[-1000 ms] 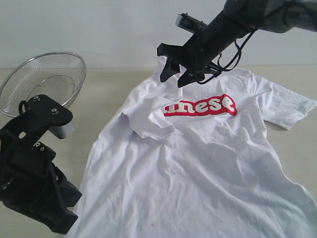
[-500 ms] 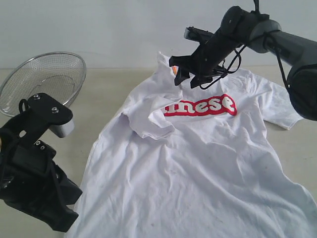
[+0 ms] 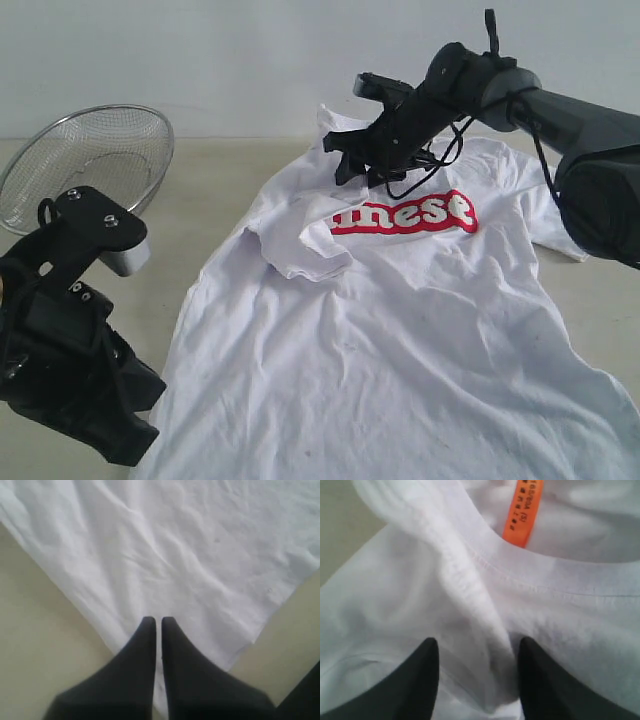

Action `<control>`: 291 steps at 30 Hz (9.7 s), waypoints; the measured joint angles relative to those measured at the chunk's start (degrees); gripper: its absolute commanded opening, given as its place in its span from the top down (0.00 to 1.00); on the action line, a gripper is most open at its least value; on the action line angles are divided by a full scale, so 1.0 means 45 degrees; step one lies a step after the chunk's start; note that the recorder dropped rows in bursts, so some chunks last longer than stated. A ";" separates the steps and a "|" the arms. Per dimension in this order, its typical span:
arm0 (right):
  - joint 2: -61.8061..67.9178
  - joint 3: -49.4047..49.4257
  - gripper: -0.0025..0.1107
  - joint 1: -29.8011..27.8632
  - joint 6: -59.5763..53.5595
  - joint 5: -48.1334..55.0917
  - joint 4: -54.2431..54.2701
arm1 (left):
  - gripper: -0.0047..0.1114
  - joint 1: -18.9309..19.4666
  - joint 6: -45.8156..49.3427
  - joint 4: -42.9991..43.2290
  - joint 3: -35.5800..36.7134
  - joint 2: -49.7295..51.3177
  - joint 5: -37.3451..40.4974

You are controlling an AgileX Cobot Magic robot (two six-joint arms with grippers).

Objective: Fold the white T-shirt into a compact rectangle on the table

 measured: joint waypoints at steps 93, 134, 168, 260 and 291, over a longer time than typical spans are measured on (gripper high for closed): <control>-0.0606 -0.0029 0.50 -0.1226 -0.4045 0.3866 1.1605 | 0.50 0.2341 -0.8400 0.7182 -0.3874 0.7516 -0.8120; -0.0606 -0.0029 0.50 -0.1226 -0.4226 0.3895 1.1267 | 0.92 0.1116 -0.8506 0.7181 -0.7173 1.0890 -0.8332; -0.0606 -0.0029 0.39 -0.0932 -0.4655 0.3669 1.1239 | 0.38 0.1798 -0.8165 0.6535 -0.7447 0.9453 -0.6811; -0.0606 -0.0029 0.39 -0.1285 -0.3945 0.3951 1.0638 | 0.92 0.1075 -0.5831 0.3276 -0.9096 1.2400 -0.7530; -0.0606 -0.0029 0.39 -0.1656 -0.4083 0.3951 1.1602 | 0.92 0.3611 -0.4702 0.3767 -0.9748 1.0240 -0.5791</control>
